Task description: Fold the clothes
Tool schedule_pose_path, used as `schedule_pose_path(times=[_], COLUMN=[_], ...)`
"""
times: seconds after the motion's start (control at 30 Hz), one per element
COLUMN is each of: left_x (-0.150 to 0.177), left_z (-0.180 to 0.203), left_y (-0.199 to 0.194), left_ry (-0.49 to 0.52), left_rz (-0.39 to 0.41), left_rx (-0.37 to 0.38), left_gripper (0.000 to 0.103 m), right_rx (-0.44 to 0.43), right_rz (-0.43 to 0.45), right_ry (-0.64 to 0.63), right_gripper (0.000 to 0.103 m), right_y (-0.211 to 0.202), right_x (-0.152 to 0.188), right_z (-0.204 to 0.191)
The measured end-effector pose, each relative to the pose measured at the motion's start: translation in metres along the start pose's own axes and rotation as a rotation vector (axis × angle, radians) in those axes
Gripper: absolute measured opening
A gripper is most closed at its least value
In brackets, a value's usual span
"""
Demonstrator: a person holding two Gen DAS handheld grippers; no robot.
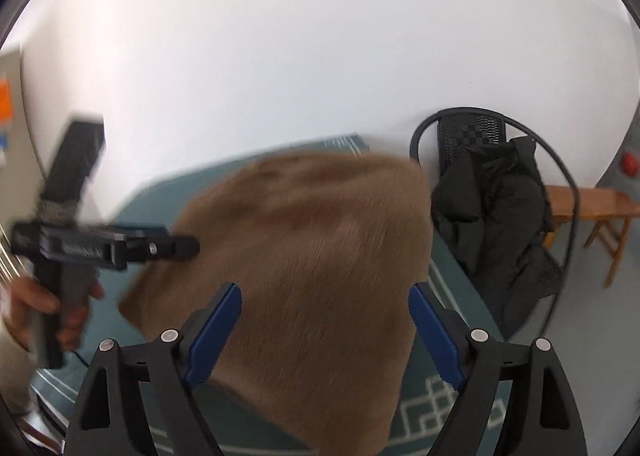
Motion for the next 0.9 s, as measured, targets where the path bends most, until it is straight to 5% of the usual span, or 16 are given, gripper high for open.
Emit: schedule_pose_path(times=[0.13, 0.23, 0.43, 0.9], left_x=[0.015, 0.024, 0.038, 0.057], left_z=[0.016, 0.014, 0.010, 0.014], left_y=[0.019, 0.022, 0.013, -0.036], left_ry=[-0.009, -0.037, -0.062, -0.030], left_rz=[0.005, 0.013, 0.044, 0.105], left_rx=[-0.018, -0.006, -0.018, -0.214], left_gripper=[0.102, 0.102, 0.102, 0.102], right_rx=[0.060, -0.023, 0.033, 0.150], right_rz=[-0.075, -0.144, -0.126, -0.146], right_ry=[0.020, 0.161, 0.117, 0.126], right_gripper=[0.098, 0.102, 0.102, 0.102], right_y=[0.011, 0.025, 0.017, -0.010], right_x=[0.029, 0.046, 0.048, 0.036], right_z=[-0.002, 0.009, 0.006, -0.010])
Point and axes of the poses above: each gripper's, at about its wrist camera, not at the fingertips, and y roughly the way its jaws point, z to its right, x to its underside, the point moved 8 cm from there along y, roughly the way its jaws point, and after that the axes turned 2 degrees about -x, right-handed, at the moved point
